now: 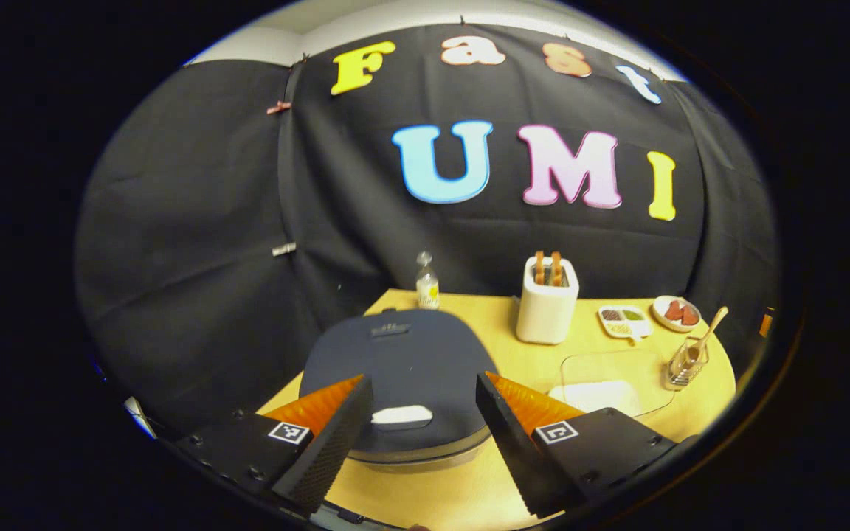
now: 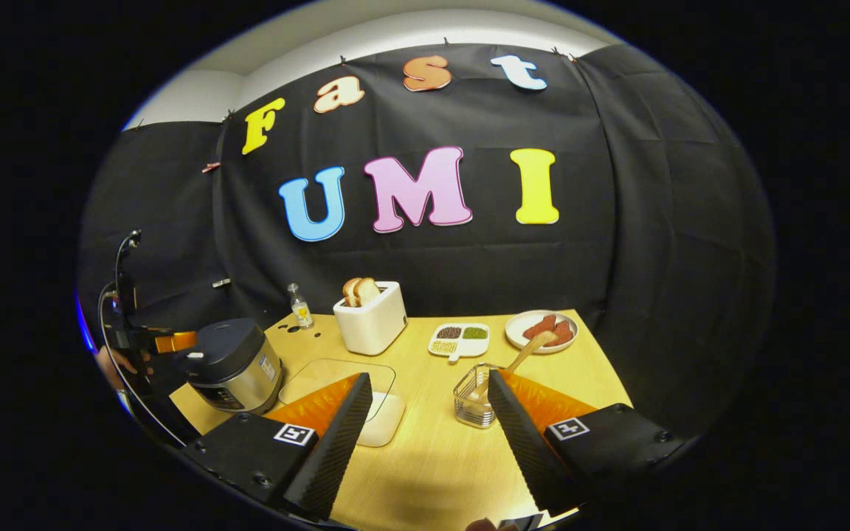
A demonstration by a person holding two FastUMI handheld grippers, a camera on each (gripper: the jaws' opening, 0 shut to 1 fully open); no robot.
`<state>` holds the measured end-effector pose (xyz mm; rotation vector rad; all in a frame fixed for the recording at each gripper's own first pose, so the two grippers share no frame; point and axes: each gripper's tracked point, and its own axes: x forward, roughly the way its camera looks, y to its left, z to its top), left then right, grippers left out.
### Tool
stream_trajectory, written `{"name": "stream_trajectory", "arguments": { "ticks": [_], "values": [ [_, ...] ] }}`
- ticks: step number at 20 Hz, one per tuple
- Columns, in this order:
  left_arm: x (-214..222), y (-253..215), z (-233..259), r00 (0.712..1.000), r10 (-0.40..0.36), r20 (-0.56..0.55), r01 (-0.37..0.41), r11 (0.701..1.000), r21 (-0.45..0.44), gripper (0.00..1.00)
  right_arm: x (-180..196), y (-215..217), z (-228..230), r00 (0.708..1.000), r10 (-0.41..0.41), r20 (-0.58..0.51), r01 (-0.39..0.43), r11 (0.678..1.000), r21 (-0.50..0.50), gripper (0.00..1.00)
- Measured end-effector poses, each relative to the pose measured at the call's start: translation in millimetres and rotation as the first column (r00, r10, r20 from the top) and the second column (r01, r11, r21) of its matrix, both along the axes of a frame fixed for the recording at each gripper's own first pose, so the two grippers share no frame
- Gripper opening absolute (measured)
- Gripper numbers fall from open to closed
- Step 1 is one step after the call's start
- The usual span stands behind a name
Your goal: Close the left gripper, press the button to open the rice cooker; take a wooden spoon from the chopstick holder with the right hand, scoop a spoonful of rice and pour it into the rice cooker, then put the wooden spoon back into the chopstick holder.
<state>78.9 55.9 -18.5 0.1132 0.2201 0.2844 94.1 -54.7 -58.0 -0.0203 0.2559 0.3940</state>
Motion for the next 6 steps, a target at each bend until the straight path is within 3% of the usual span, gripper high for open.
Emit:
{"name": "stream_trajectory", "arguments": {
  "ticks": [2, 6],
  "values": [
    [-12, -21, 26, 0.998, -0.015, 0.053, 0.015, 1.000, 0.000, 0.95, 1, 0, 18, 0.998, 0.019, 0.060, -0.018, 0.999, -0.027, 0.98],
    [-37, -62, 72, 0.983, -0.048, 0.175, 0.043, 0.999, 0.032, 0.95, -8, 12, 40, 0.994, 0.025, 0.103, -0.028, 0.999, 0.027, 0.98]
  ]
}}
